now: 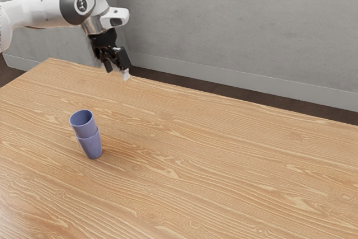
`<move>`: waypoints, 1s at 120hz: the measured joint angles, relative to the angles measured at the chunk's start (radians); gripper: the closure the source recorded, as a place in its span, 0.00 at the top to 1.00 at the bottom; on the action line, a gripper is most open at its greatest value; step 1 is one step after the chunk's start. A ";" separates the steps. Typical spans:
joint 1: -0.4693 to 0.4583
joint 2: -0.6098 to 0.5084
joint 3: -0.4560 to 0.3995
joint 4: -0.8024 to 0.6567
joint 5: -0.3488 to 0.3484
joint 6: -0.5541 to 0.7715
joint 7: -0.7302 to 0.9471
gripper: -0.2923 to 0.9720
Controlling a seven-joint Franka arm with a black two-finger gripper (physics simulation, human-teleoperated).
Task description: Place the left cup onto the right cup
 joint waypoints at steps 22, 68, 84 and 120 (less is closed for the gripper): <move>-0.006 0.029 0.000 0.094 0.009 -0.063 -0.025 0.77; -0.012 0.009 0.001 0.116 0.013 -0.125 -0.059 0.77; -0.011 0.004 0.001 0.116 0.014 -0.128 -0.067 0.77; -0.011 0.004 0.002 0.116 0.011 -0.129 -0.079 0.77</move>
